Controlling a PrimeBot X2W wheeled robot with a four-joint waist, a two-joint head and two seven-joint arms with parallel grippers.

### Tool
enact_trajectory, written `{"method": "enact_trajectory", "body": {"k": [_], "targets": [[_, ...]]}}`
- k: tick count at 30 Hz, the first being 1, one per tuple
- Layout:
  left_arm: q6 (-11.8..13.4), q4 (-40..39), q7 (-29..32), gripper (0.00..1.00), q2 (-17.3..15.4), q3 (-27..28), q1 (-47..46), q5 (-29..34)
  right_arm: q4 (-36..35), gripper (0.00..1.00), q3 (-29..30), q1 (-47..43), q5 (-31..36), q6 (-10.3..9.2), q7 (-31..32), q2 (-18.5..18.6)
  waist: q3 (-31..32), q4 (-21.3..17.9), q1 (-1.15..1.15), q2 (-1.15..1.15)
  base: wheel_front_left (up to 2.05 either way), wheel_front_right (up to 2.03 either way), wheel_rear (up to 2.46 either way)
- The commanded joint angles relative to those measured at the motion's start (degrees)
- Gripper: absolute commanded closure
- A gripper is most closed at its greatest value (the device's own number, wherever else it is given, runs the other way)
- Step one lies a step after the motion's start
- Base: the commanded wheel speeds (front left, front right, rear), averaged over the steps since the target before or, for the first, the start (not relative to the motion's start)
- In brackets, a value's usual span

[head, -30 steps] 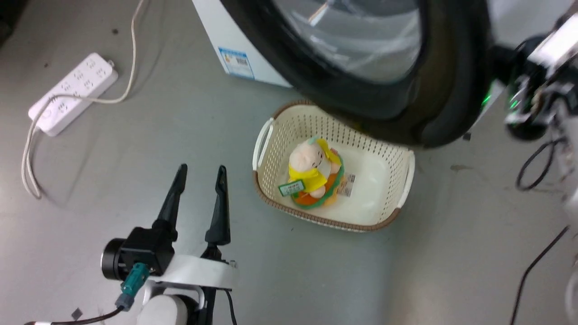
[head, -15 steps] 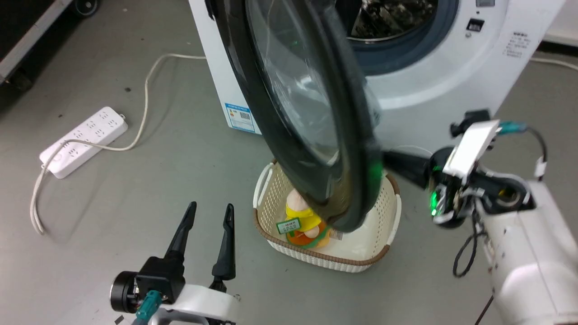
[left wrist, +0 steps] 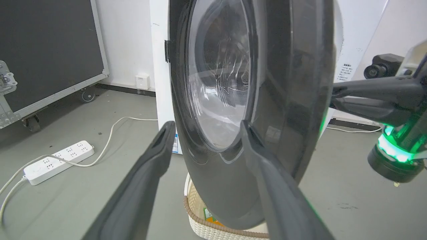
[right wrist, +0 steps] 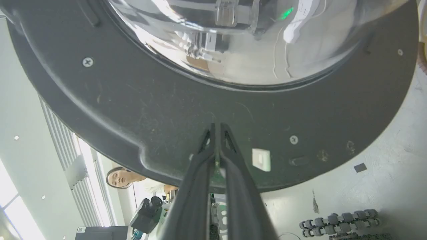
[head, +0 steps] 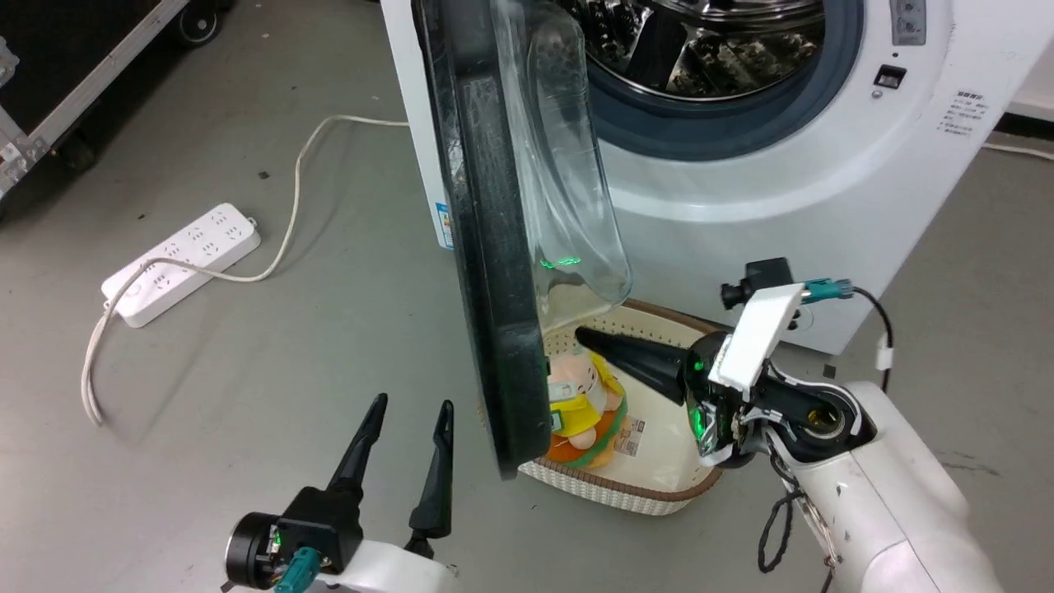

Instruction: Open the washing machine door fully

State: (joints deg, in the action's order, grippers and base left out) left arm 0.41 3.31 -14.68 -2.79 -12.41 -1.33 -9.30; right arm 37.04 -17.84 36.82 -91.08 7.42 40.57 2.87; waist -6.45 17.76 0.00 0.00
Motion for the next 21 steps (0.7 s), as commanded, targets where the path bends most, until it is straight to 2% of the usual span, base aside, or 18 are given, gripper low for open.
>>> {"method": "enact_trajectory", "body": {"k": [1, 2, 6, 10, 14, 17, 19, 21], "targets": [[0.2, 0.0, -0.3, 0.00, -0.1, 0.1, 0.4, -0.1, -0.2, 0.29, 0.0, -0.6, 0.2, 0.07, -0.4, 0.2, 0.3, -0.3, 0.00, 0.00, 0.00, 0.00, 0.00], [0.3, 0.1, -0.3, 0.00, -0.1, 0.3, 0.5, -0.1, -0.5, 0.00, 0.2, -0.7, 0.7, 0.07, -1.5, 0.5, 0.7, -0.5, 0.00, 0.00, 0.00, 0.00, 0.00], [0.3, 0.1, -0.3, 0.00, -0.1, 1.8, 0.6, 0.2, -4.3, 0.00, 1.1, -2.1, 4.8, 0.07, -7.4, 3.6, 2.2, -2.1, 0.00, 0.00, 0.00, 0.00, 0.00], [-0.1, 0.2, -0.3, 0.00, -0.1, 3.6, 1.1, 0.1, -12.2, 0.00, 0.9, -5.4, 14.0, 0.07, -19.2, 8.5, 4.0, -4.1, 0.00, 0.00, 0.00, 0.00, 0.00], [-0.9, 0.4, -0.3, 0.00, -0.1, 5.7, 1.9, -1.0, -19.9, 0.00, -2.4, -10.3, 29.5, 0.07, -35.5, 15.2, 5.6, -6.4, 0.00, 0.00, 0.00, 0.00, 0.00], [-1.8, 0.6, -0.3, 0.00, -0.1, 6.7, 2.8, -1.2, -21.0, 0.00, -3.9, -14.2, 42.1, 0.07, -46.6, 19.3, 6.7, -8.2, 0.00, 0.00, 0.00, 0.00, 0.00], [-2.4, 0.8, -0.3, 0.00, -0.1, 7.3, 3.3, -1.4, -20.4, 0.00, -2.5, -16.9, 49.7, 0.07, -52.1, 20.1, 7.2, -9.2, 0.00, 0.00, 0.00, 0.00, 0.00], [-2.7, 0.8, -0.3, 0.00, -0.1, 7.9, 3.7, -1.6, -20.3, 0.00, 0.7, -19.7, 58.3, 0.07, -54.4, 19.6, 7.6, -10.0, 0.00, 0.00, 0.00, 0.00, 0.00]]}}
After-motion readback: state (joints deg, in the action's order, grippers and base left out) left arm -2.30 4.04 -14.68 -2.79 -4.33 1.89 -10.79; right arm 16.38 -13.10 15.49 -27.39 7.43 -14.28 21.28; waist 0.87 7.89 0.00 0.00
